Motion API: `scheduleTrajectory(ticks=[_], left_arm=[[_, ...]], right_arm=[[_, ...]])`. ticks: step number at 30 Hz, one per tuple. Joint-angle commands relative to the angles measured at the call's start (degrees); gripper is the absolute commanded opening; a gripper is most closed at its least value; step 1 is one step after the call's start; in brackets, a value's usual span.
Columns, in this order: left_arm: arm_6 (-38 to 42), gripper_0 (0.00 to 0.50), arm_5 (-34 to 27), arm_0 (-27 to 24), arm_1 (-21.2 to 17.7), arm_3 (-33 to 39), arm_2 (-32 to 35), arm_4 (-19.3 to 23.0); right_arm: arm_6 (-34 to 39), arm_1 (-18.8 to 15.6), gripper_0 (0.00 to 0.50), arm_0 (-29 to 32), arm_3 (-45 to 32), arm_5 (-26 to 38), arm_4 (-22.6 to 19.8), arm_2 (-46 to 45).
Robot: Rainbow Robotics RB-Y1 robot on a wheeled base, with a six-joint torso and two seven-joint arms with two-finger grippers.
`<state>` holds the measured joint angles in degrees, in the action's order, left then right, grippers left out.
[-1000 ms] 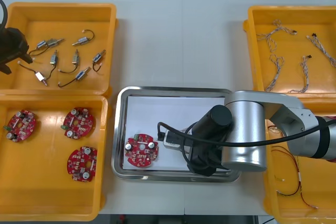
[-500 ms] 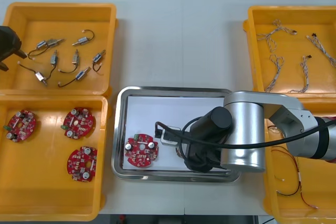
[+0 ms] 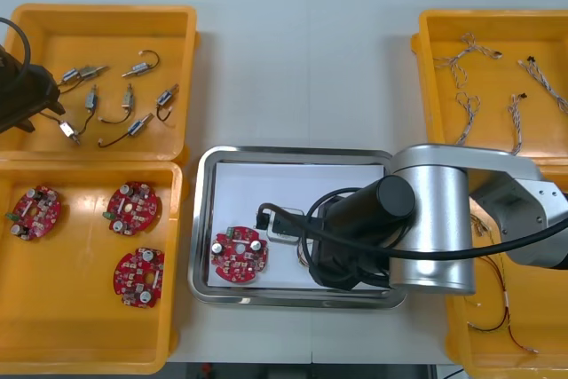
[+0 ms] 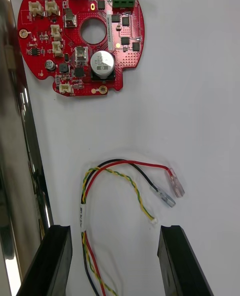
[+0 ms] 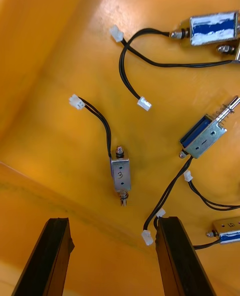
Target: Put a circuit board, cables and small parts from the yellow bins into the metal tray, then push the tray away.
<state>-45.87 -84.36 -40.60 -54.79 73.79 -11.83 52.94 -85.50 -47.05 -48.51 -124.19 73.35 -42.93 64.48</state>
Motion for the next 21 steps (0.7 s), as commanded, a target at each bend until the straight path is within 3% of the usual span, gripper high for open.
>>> scheduleTrajectory(ticks=[1,7,21], left_arm=[[-4.3,0.5,1.4,-2.8,1.1,-1.4,-1.5,1.2],[-5.5,0.5,2.4,-3.5,1.5,-2.9,-3.6,1.8],[-10.1,0.5,2.8,-9.3,4.2,-11.1,-5.9,1.9]], right_arm=[[1.4,-2.0,0.5,0.5,-4.8,5.0,-2.7,-7.2],[2.5,-2.3,0.5,2.3,-9.5,13.8,-5.4,-16.4],[5.4,-2.1,0.5,16.4,-14.0,31.8,-8.8,-45.4]])
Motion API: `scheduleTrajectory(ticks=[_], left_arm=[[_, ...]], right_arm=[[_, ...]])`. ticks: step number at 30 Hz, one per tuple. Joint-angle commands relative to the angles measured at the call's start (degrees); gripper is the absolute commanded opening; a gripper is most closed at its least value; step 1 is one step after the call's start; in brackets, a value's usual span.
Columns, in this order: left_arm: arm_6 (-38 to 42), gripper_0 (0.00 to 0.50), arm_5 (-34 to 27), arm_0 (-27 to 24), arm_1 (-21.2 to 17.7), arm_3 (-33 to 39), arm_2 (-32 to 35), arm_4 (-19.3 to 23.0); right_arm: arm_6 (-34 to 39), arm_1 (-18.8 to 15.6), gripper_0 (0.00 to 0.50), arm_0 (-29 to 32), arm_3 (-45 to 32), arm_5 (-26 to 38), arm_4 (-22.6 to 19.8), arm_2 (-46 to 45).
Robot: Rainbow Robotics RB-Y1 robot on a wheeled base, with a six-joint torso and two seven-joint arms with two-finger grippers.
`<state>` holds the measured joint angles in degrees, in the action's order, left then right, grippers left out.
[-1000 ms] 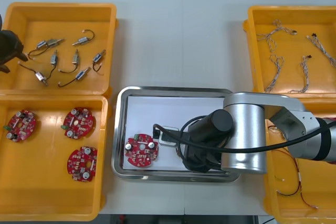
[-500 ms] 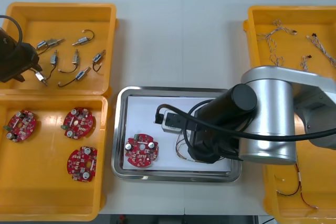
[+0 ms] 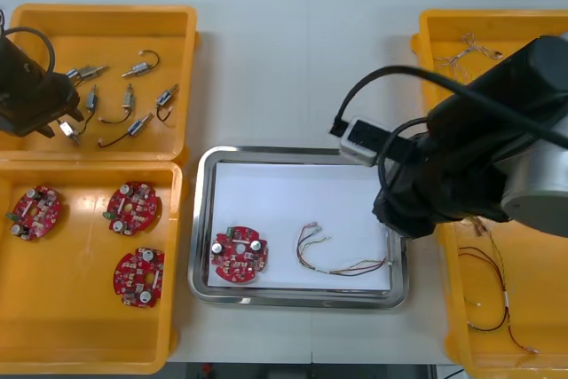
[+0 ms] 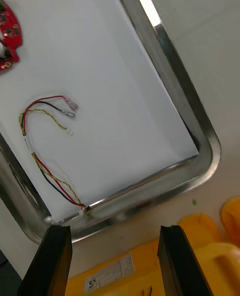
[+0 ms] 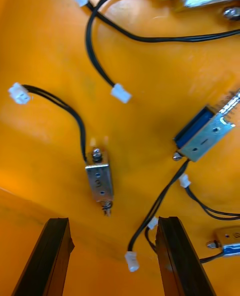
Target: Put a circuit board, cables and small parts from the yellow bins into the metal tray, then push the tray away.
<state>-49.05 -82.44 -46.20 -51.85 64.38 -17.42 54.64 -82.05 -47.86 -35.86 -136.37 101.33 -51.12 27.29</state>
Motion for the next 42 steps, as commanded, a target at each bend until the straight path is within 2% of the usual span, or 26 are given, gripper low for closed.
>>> scheduleTrajectory(ticks=[1,6,14,25,29,35,42], left_arm=[[-7.3,0.5,0.9,-3.8,1.2,-1.9,-0.4,0.1],[-7.8,0.5,2.4,-4.1,1.4,-3.3,-2.2,-0.2],[-9.3,0.5,2.5,-4.1,1.3,-4.3,-2.3,-1.1],[-10.7,0.5,5.6,-4.1,1.6,-7.2,-3.8,-1.3],[-11.0,0.5,6.1,-4.1,1.9,-7.7,-3.9,-1.5],[-11.4,0.5,6.5,-4.1,2.3,-8.3,-4.6,-1.6],[-11.3,0.5,8.2,-4.1,2.4,-8.4,-6.7,-1.0]], right_arm=[[2.1,-1.2,0.5,4.2,-1.9,4.4,-0.6,-9.3],[3.0,-1.1,0.5,7.1,-1.5,8.7,-0.6,-16.6],[4.1,-1.1,0.5,10.7,2.2,8.7,-1.3,-27.3],[3.4,-1.1,0.5,12.0,13.1,8.7,-1.4,-38.4],[3.0,-1.1,0.5,12.0,16.3,8.7,-1.0,-40.4],[2.1,-1.1,0.5,11.8,20.4,8.5,1.9,-41.2],[1.2,-1.1,0.5,9.6,26.5,6.0,3.5,-41.2]])
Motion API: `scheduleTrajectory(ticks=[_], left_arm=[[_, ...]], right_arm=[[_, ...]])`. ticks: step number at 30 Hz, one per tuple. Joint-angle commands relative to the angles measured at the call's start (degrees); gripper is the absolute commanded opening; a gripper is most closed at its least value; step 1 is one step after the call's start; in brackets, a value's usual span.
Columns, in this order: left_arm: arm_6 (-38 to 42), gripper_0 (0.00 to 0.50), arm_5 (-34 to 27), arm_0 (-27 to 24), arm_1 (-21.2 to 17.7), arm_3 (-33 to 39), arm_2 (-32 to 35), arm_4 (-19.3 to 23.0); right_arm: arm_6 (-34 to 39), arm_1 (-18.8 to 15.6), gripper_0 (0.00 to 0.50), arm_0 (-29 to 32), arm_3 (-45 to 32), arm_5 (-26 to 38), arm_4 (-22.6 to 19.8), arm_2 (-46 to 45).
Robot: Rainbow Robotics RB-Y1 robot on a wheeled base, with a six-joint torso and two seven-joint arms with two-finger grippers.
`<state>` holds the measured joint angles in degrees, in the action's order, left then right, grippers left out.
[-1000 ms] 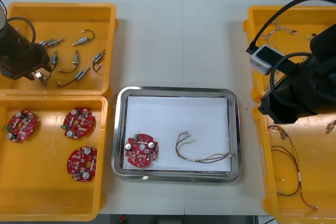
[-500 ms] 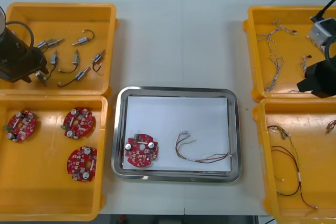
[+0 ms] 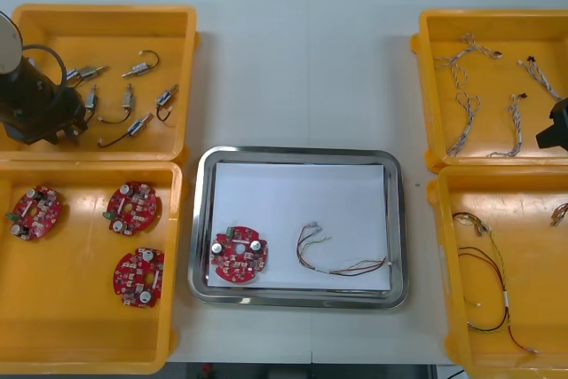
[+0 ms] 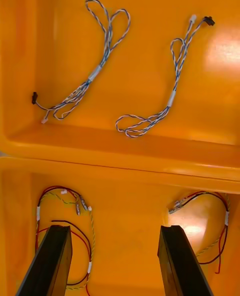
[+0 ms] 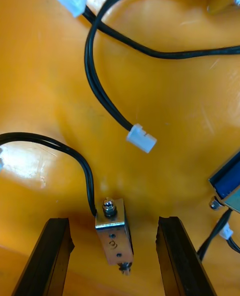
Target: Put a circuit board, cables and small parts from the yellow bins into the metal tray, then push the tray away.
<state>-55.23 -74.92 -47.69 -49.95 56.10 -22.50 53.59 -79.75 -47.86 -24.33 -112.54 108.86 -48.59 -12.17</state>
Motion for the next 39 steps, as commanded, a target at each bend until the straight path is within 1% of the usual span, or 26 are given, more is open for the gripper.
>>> scheduleTrajectory(ticks=[1,4,5,6,7,8,13,18,22,28,29,31,35,39], left_arm=[[-5.2,0.5,0.6,-2.6,0.5,-0.1,-1.6,0.1],[-5.3,0.5,0.6,-2.6,0.5,-0.1,-1.6,0.2],[-5.4,0.379,0.6,-2.6,0.4,-0.1,-1.6,0.1],[-5.4,0.3,0.6,-2.6,0.5,-0.1,-1.6,0.1],[-5.4,0.099,0.6,-2.6,0.5,-0.1,-1.6,0.1],[-5.4,0.0,0.5,-2.6,0.5,0.0,-1.6,0.1],[-5.4,0.0,0.4,-2.6,0.5,-0.1,-1.6,0.2],[-5.4,0.0,0.3,-2.5,0.5,-0.1,-1.6,0.2],[-5.7,0.0,-0.1,-2.6,0.1,0.2,-0.2,0.5],[-5.9,0.0,-5.6,-2.7,-1.2,2.1,4.8,-0.2],[-6.0,0.0,-7.3,-2.8,-1.7,3.1,6.1,-0.5],[-6.0,0.0,-9.2,-3.3,-2.2,4.1,7.0,-0.8],[-6.0,0.0,-13.6,-4.7,-2.7,6.1,9.9,-1.3],[-5.9,0.0,-17.4,-5.0,-2.8,9.5,12.3,-1.7]], right_arm=[[-1.3,-1.1,0.5,-2.4,3.6,-2.0,1.0,-1.7],[-1.6,-1.1,0.5,-3.4,5.7,-2.4,1.4,-1.7],[-1.8,-1.1,0.5,-3.9,6.5,-2.7,1.4,-1.6],[-1.9,-1.1,0.5,-4.1,7.1,-3.0,1.3,-1.6],[-2.1,-1.1,0.5,-4.6,8.1,-3.2,1.2,-1.6],[-2.3,-1.1,0.5,-5.0,9.0,-3.6,1.2,-1.6],[-3.4,-1.1,0.5,-7.2,12.3,-4.8,2.3,-0.7],[-3.5,-1.1,0.5,-11.4,17.1,-6.1,4.5,2.8],[-3.5,-1.1,0.5,-13.9,21.9,-9.6,5.5,5.8],[-3.7,-0.6,0.5,-16.1,27.0,-14.0,7.0,9.4],[-3.9,0.2,0.5,-16.7,29.0,-15.2,7.9,10.2],[-4.2,1.1,0.5,-17.2,31.2,-16.5,8.2,10.7],[-5.2,2.3,0.5,-17.4,34.8,-19.7,9.3,11.1],[-5.5,2.3,0.5,-17.4,36.3,-21.9,9.9,12.6]])
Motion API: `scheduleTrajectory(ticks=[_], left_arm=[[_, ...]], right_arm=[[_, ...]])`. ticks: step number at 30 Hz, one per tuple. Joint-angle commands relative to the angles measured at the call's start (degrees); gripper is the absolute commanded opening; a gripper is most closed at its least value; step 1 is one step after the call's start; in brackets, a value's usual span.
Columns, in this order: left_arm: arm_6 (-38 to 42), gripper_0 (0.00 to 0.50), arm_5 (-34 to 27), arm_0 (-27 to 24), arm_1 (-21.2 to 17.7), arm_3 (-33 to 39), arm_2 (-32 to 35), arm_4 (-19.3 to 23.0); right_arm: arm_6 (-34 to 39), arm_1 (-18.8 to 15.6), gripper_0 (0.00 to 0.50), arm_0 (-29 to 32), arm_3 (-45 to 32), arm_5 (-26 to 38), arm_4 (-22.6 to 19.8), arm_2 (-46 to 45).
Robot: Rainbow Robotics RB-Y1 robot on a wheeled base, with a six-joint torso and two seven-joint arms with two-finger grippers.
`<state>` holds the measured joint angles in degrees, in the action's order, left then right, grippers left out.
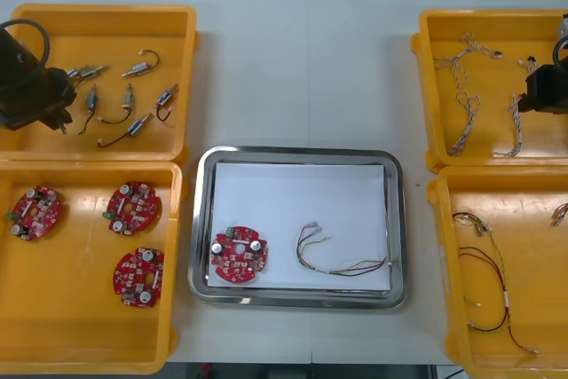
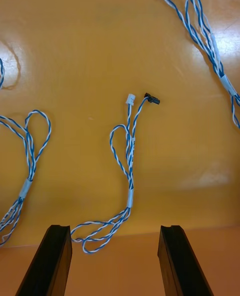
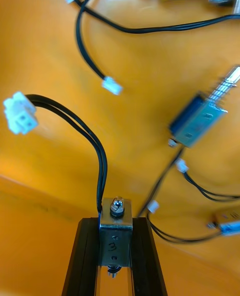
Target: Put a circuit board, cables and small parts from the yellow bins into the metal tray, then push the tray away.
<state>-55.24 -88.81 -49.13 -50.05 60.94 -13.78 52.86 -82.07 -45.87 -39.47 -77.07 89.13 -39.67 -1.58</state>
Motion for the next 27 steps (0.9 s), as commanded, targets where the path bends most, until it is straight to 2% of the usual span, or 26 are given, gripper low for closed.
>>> scheduleTrajectory(ticks=[1,7,10,18,27], left_arm=[[-5.7,0.0,-5.5,-3.5,-2.7,7.2,4.0,-1.4],[-4.1,0.0,-11.2,-2.9,-2.0,14.9,3.9,-1.0],[-0.8,0.0,-13.1,-2.0,-0.8,20.0,3.9,-1.0],[7.7,0.0,-15.6,-0.6,3.0,31.8,3.5,-0.8],[17.0,0.0,-15.5,0.7,8.2,43.1,-0.7,-2.8]], right_arm=[[-3.2,0.5,0.5,-2.3,2.0,-3.3,1.4,2.8],[-3.7,1.5,0.5,-2.3,6.6,-6.4,0.8,3.2],[-4.0,1.9,0.5,-2.3,8.5,-7.7,0.8,3.3],[-4.3,2.2,0.5,-2.2,11.0,-10.0,0.7,3.8],[-3.4,2.4,0.5,-1.5,11.9,-14.3,1.5,7.5]])
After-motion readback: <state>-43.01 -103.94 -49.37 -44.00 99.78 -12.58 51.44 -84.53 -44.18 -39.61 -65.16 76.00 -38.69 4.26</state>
